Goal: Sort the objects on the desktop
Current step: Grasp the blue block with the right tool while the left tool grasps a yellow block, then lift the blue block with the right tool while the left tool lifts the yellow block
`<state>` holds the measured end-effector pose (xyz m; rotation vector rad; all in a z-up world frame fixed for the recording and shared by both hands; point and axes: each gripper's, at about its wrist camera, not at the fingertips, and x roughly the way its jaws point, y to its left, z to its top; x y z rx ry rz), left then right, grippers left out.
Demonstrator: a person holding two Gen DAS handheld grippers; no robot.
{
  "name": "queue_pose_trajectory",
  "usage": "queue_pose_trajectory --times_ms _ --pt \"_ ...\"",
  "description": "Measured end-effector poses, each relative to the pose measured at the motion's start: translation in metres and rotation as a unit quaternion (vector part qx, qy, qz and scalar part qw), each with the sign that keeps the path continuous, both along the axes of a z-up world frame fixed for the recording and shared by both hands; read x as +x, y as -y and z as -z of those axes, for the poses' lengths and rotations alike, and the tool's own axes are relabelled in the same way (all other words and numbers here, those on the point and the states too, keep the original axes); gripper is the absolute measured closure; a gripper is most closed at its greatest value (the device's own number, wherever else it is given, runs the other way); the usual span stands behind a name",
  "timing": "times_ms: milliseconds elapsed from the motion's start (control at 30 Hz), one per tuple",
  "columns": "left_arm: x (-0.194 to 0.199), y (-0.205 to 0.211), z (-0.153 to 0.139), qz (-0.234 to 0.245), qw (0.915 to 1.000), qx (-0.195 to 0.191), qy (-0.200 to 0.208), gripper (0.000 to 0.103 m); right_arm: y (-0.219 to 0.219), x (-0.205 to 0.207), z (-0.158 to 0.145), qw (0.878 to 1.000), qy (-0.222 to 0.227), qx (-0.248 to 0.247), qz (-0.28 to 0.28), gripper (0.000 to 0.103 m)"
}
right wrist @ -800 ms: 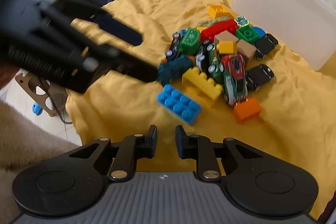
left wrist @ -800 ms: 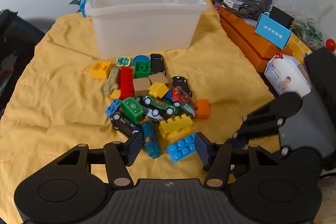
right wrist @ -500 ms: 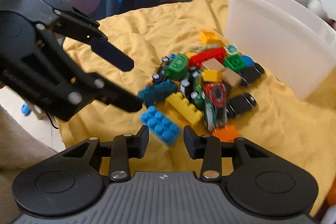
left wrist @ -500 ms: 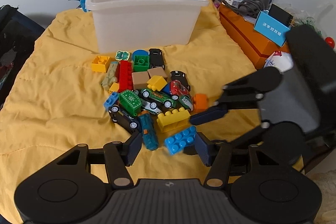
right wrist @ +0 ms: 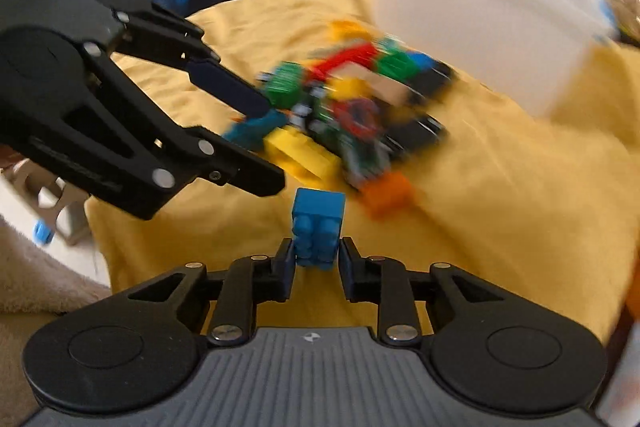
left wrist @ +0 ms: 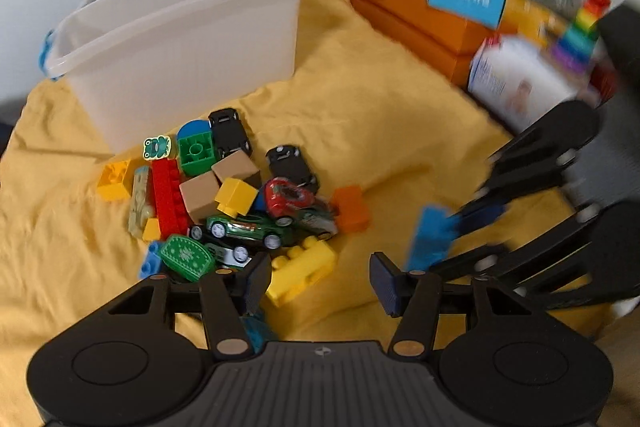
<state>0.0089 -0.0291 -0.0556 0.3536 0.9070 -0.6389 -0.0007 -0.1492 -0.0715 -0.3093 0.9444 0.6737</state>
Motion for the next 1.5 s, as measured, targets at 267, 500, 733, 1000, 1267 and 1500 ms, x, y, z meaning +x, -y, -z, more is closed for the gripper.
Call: queue_pose_trajectory --times_ms 267,500,733,1000,1267,1500 --pt "0.004 -0.007 0.016 -0.009 0.9991 0.036 -0.019 0.088 0.017 -0.008 -0.011 0.999 0.002 -0.006 0.051 0.077" --pt "-0.038 -0.004 0.023 -0.004 0.9992 0.036 -0.016 0.088 0.015 -0.002 -0.021 0.998 -0.035 -0.018 0.052 0.077" --pt "-0.041 -0.01 0.02 -0.036 0.9982 -0.024 -0.041 0.083 0.002 0.015 -0.001 0.997 -0.055 -0.025 0.047 0.077" --pt "-0.032 -0.023 0.001 -0.088 0.9947 -0.053 0.002 0.058 0.007 0.011 -0.003 0.998 -0.031 -0.013 0.057 0.071" --pt "0.015 -0.013 0.017 -0.112 0.9923 -0.052 0.001 0.072 0.017 0.01 -0.007 0.995 -0.019 0.021 0.095 0.069" --pt "-0.013 -0.013 0.0 -0.069 0.9964 0.031 0.04 0.072 0.007 0.02 0.001 0.995 -0.022 0.019 0.097 0.076"
